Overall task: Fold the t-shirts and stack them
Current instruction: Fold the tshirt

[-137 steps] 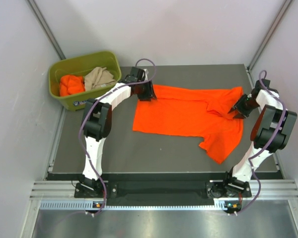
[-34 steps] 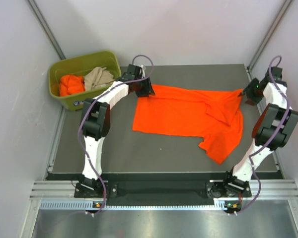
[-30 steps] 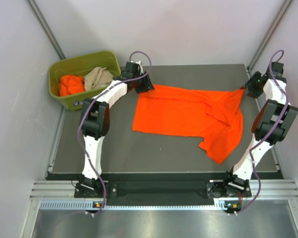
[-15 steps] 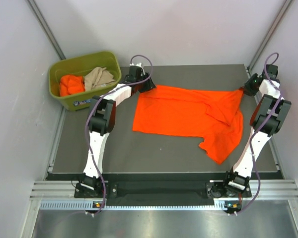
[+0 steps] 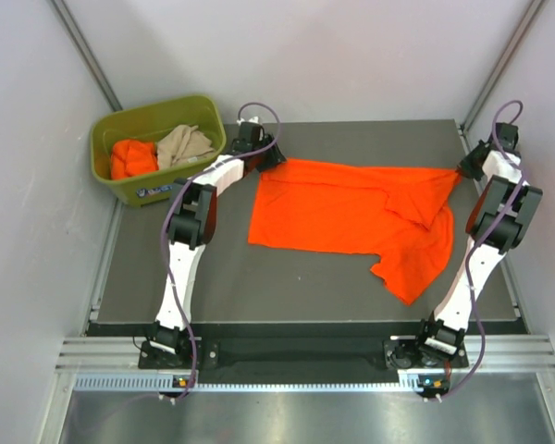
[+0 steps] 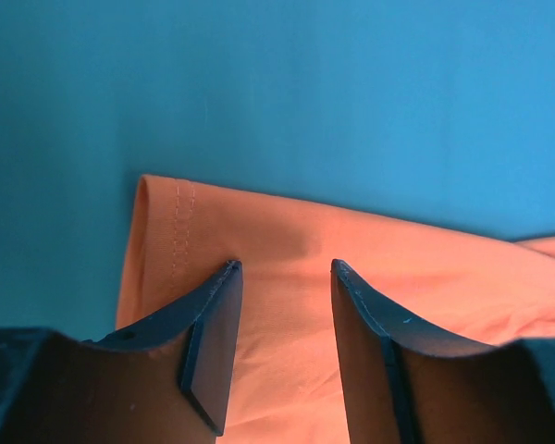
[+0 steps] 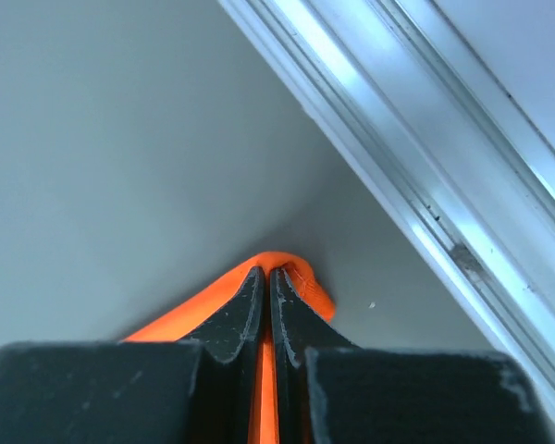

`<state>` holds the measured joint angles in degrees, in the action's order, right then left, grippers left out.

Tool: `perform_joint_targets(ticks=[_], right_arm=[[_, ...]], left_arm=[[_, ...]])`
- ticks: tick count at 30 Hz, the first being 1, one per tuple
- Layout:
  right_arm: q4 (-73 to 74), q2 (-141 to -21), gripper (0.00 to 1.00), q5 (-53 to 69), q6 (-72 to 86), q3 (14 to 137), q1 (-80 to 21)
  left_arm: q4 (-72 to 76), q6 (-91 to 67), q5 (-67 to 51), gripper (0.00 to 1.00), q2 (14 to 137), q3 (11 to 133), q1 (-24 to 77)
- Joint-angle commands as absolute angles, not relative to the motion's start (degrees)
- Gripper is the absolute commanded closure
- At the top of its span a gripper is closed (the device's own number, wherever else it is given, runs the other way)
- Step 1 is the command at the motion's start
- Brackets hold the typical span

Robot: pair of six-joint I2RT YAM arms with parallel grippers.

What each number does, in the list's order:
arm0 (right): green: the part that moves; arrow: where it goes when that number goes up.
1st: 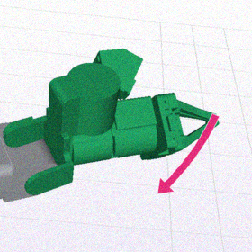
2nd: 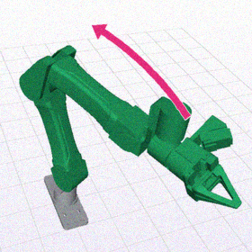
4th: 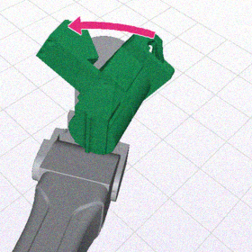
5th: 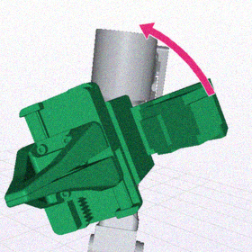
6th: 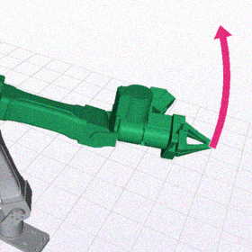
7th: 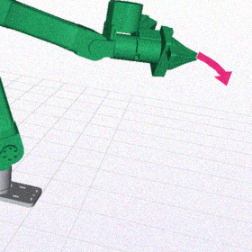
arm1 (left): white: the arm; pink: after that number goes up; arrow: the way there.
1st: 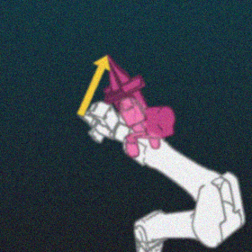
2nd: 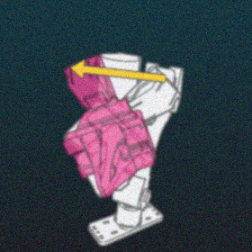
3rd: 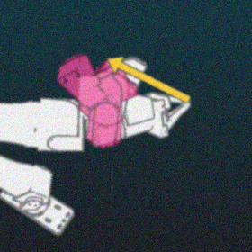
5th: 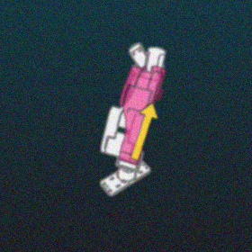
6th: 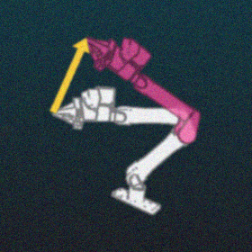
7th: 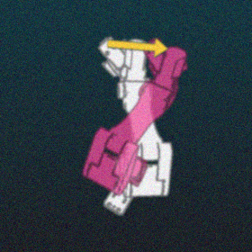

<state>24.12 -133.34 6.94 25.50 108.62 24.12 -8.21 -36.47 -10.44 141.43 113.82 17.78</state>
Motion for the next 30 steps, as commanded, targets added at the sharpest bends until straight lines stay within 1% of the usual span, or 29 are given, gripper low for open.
perform_joint_targets(ticks=[1, 2, 4, 7, 8, 9, 11, 12, 14, 15, 17, 18, 19, 22, 26, 28, 29, 30], right_arm=[[22.65, -135.51, 0.99, 3.34, 23.47, 110.81, 24.79], [23.28, -135.96, 0.98, 3.86, 23.29, 111.35, 24.7], [23.47, -135.79, 0.85, 4.22, 22.59, 111.19, 24.61], [25.57, -135.0, 0.74, 4.83, 22.59, 113.36, 24.43], [28.36, -134.91, 0.7, 5.1, 22.5, 114.51, 24.43], [29.95, -134.91, 0.63, 5.18, 22.41, 116.0, 24.17], [34.0, -134.48, 0.54, 4.05, 21.71, 119.87, 23.82], [37.58, -133.43, 0.48, 3.61, 21.71, 120.84, 23.47], [40.76, -131.93, 0.43, 1.16, 21.18, 122.69, 22.94], [44.17, -131.14, 0.38, 0.36, 20.92, 123.13, 22.33], [46.31, -127.89, 0.32, -3.41, 19.69, 122.61, 21.71], [47.1, -126.66, 0.27, -4.21, 19.08, 122.0, 20.84], [48.15, -124.21, 0.25, -5.09, 18.12, 120.43, 20.4], [49.3, -119.63, 0.22, -5.89, 16.44, 116.13, 17.85], [49.13, -114.18, 0.22, -1.77, 16.43, 108.65, 12.75], [49.04, -110.77, 0.25, -0.18, 17.92, 103.66, 10.38], [49.3, -109.44, 0.25, 3.39, 18.63, 101.8, 9.68], [49.48, -106.64, 0.29, 4.82, 19.24, 99.86, 8.54]], left_arm=[[-12.04, -34.46, -9.05, 0.51, 142.82, 114.08, 16.79], [-12.22, -34.02, -9.4, 0.51, 142.91, 114.52, 16.79], [-12.83, -33.14, -9.84, 0.5, 142.65, 115.13, 16.7], [-13.27, -33.22, -11.07, 0.45, 141.16, 116.1, 16.7], [-13.27, -33.4, -11.42, 0.41, 140.2, 116.28, 16.7], [-13.27, -34.09, -11.6, 0.4, 139.58, 116.19, 16.79], [-13.19, -34.63, -12.21, 0.37, 137.73, 116.1, 16.79], [-13.18, -34.98, -12.83, 0.37, 137.12, 115.93, 16.87], [-13.01, -34.98, -13.18, 0.38, 135.09, 115.05, 16.96], [-12.83, -34.55, -13.62, 0.38, 134.39, 114.61, 17.05], [-12.74, -33.93, -13.8, 0.39, 132.54, 112.86, 17.31], [-12.74, -33.75, -14.49, 0.4, 132.1, 112.16, 17.4], [-12.74, -33.66, -15.02, 0.4, 131.23, 110.93, 17.49], [-13.36, -32.96, -16.26, 0.42, 129.39, 108.03, 17.93], [-15.55, -31.56, -16.61, 0.42, 126.74, 105.56, 18.37], [-19.84, -30.5, -16.09, 0.39, 124.82, 105.73, 18.54], [-21.26, -30.24, -15.47, 0.35, 124.02, 105.56, 18.54], [-22.49, -29.71, -14.95, 0.34, 123.06, 105.21, 18.72]])
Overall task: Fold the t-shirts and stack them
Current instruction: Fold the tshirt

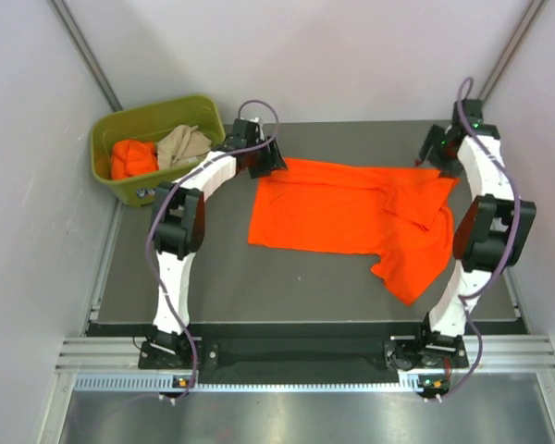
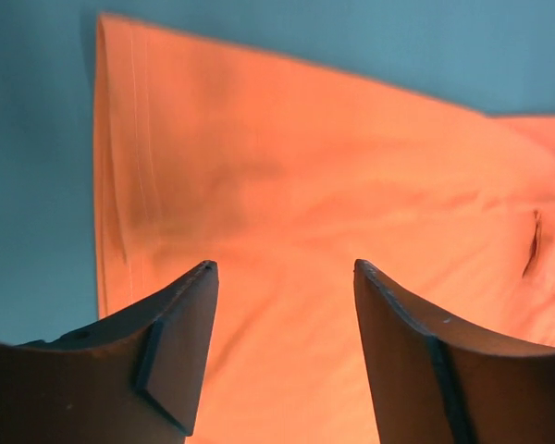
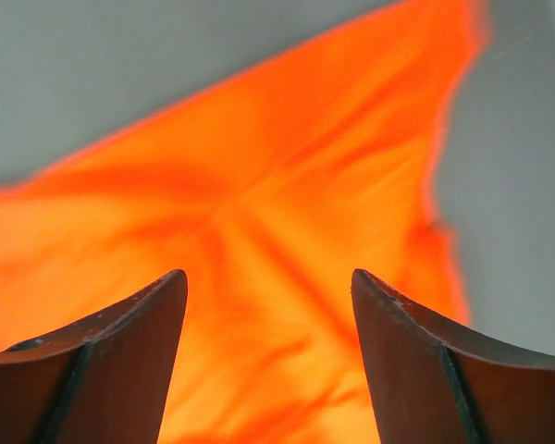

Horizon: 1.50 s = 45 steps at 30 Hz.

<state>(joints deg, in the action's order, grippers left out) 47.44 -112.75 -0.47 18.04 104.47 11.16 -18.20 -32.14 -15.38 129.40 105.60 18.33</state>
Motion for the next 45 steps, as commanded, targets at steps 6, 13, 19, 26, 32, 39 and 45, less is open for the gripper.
perform_joint_targets(ticks=[6, 13, 19, 26, 32, 39, 45], right_arm=[[52.03, -93.62, 0.37, 10.9, 22.67, 79.92, 4.57], [52.03, -80.34, 0.37, 10.28, 23.82, 65.05, 4.39], [53.7, -73.75, 0.37, 8.35, 27.5, 58.9, 7.28], [52.47, -61.45, 0.28, 8.17, 36.3, 45.54, 20.37], [53.96, -62.58, 0.34, 10.28, 38.31, 38.95, 21.53], [57.4, -63.89, 0.48, 2.12, 37.53, 37.62, 20.83], [51.51, -69.6, 0.41, -2.9, 35.16, 42.97, 21.97]], left_arm=[[-31.72, -28.13, -12.66, 0.34, 110.85, 94.59, 20.91], [-33.67, -27.86, -9.05, 0.35, 96.25, 72.09, 22.24], [-33.74, -30.93, -10.11, 0.37, 96.94, 67.15, 22.24], [-33.75, -34.1, -6.34, 0.37, 98.79, 66.8, 22.24], [-34.19, -35.16, -6.16, 0.36, 96.77, 64.69, 22.24], [-33.22, -34.28, -4.57, 0.36, 93.08, 62.93, 22.06], [-32.43, -33.66, -6.42, 0.38, 92.99, 62.4, 21.27]])
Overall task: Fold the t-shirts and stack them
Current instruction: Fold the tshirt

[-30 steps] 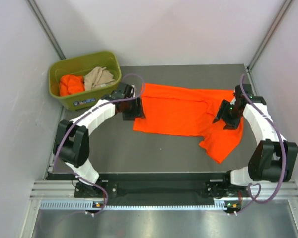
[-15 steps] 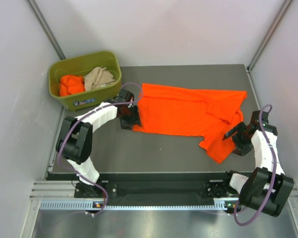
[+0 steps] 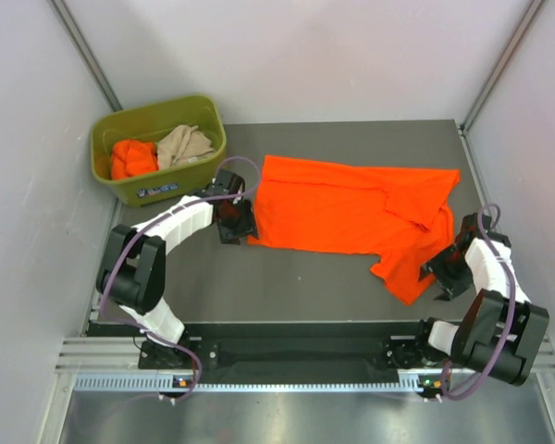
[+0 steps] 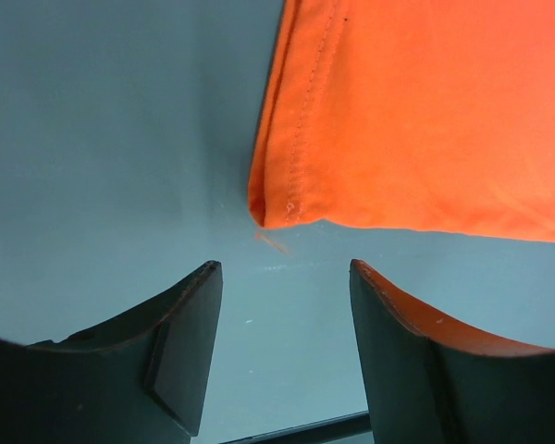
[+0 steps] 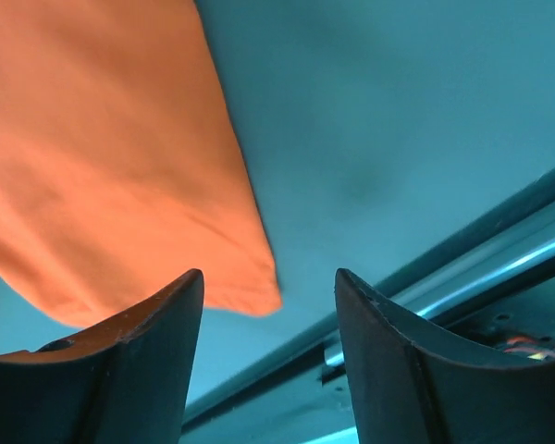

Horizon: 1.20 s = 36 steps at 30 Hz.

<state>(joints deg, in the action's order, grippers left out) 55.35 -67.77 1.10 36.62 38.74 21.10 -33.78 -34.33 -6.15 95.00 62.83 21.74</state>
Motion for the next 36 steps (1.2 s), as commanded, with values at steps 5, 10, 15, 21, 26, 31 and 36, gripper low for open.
perform_joint_targets(ticks=[5, 10, 15, 21, 26, 31, 36], right_arm=[[47.56, -73.3, 0.41, -4.92, 31.91, 44.47, 22.59], [43.42, -79.17, 0.44, -2.56, 29.01, 44.82, 23.03], [40.0, -80.86, 0.51, -0.97, 28.04, 43.24, 22.94], [37.62, -85.16, 0.68, -0.18, 27.95, 43.77, 21.98], [37.79, -86.22, 0.83, 1.67, 30.06, 43.51, 21.0], [39.72, -83.77, 1.0, 0.35, 29.45, 44.38, 21.01], [41.57, -80.78, 1.0, -0.97, 29.44, 43.95, 21.09]], left_arm=[[-32.26, -32.78, -6.59, 0.39, 92.81, 62.49, 20.66], [-32.25, -32.43, -7.47, 0.4, 92.9, 62.32, 19.69], [-31.9, -32.52, -7.73, 0.4, 93.08, 62.14, 18.81], [-31.73, -32.43, -8.26, 0.41, 93.78, 62.23, 17.84], [-31.9, -32.34, -8.61, 0.41, 94.4, 62.93, 17.75], [-31.56, -32.17, -9.84, 0.41, 94.48, 62.41, 17.75], [-30.76, -32.52, -10.37, 0.34, 94.48, 61.44, 17.75]])
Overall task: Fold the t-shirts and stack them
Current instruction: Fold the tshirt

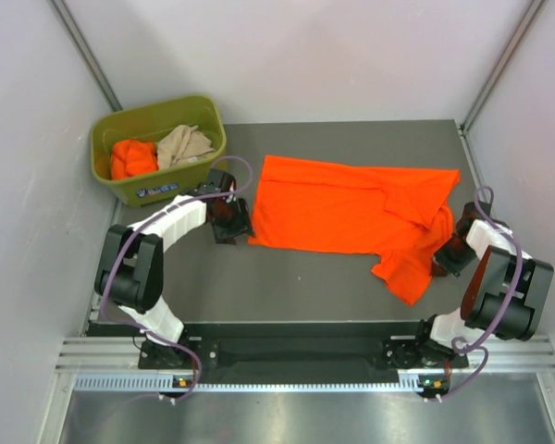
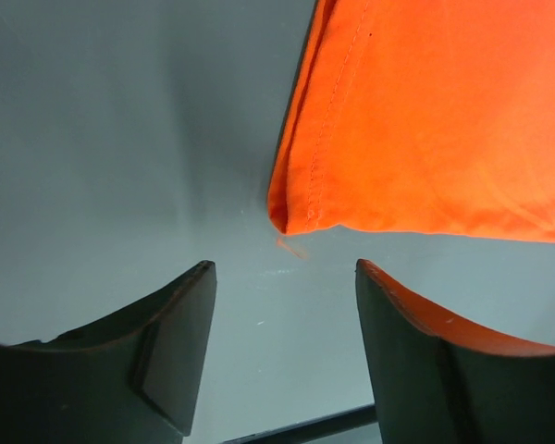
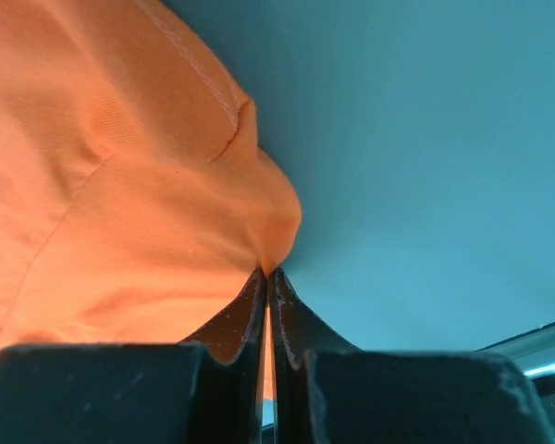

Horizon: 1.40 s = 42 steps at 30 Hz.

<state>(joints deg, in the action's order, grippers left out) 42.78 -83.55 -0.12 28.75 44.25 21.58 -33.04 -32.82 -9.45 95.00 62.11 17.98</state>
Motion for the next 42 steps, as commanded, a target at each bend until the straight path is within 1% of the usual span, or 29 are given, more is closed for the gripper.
perform_joint_targets(ticks=[1, 4, 9, 19, 20, 22, 23, 25, 27, 29, 30, 31, 34, 37, 42], right_arm=[[41.83, -80.16, 1.0, -1.14, 29.53, 43.95, 21.09], [42.19, -80.16, 1.0, -0.62, 29.01, 43.86, 21.18], [42.1, -80.59, 1.0, -0.26, 28.04, 44.82, 21.18], [42.45, -80.24, 1.0, -0.35, 26.54, 45.53, 21.18], [42.45, -80.16, 1.0, -0.44, 26.54, 45.35, 21.18], [42.54, -79.9, 1.0, -0.61, 26.37, 45.44, 21.18], [42.71, -79.81, 1.0, -0.79, 26.37, 45.53, 21.18], [42.71, -79.45, 1.0, -1.32, 26.45, 45.7, 21.18], [42.63, -79.72, 1.0, -1.41, 26.54, 45.88, 21.18], [42.45, -80.24, 1.0, -1.06, 26.46, 46.32, 21.18], [42.36, -80.51, 1.0, -0.97, 26.54, 46.49, 21.18], [42.36, -80.94, 1.0, -0.97, 26.54, 46.67, 21.27], [42.1, -81.38, 1.0, -0.62, 26.63, 47.02, 21.18], [42.1, -81.65, 1.0, -0.62, 26.46, 47.2, 21.18], [42.01, -81.91, 1.0, -0.7, 26.37, 47.02, 21.18]], left_arm=[[-30.67, -32.69, -10.46, 0.33, 94.57, 61.26, 17.75], [-30.32, -33.92, -11.42, 0.32, 95.79, 61.87, 17.75], [-30.94, -37.52, -9.5, 0.33, 98.26, 63.81, 17.75], [-29.62, -42.98, -7.91, 0.4, 105.55, 67.67, 17.84], [-29.79, -43.15, -7.82, 0.44, 105.99, 67.76, 17.84], [-29.8, -43.15, -8.78, 0.48, 106.52, 67.85, 17.84], [-29.71, -43.15, -9.22, 0.54, 106.44, 67.59, 17.93], [-29.53, -43.15, -9.67, 0.58, 105.39, 66.19, 17.84], [-29.53, -43.15, -9.93, 0.61, 104.51, 65.31, 17.84], [-30.32, -42.89, -10.11, 0.59, 103.8, 64.86, 17.84], [-31.8, -42.63, -10.11, 0.56, 103.71, 65.04, 17.84], [-32.6, -42.37, -9.85, 0.5, 103.71, 65.47, 17.84], [-36.11, -41.05, -7.74, 0.46, 103.27, 66.44, 17.84], [-37.79, -40.43, -6.68, 0.45, 102.75, 66.62, 17.84], [-36.3, -41.57, -9.05, 0.47, 104.58, 66.36, 18.02]])
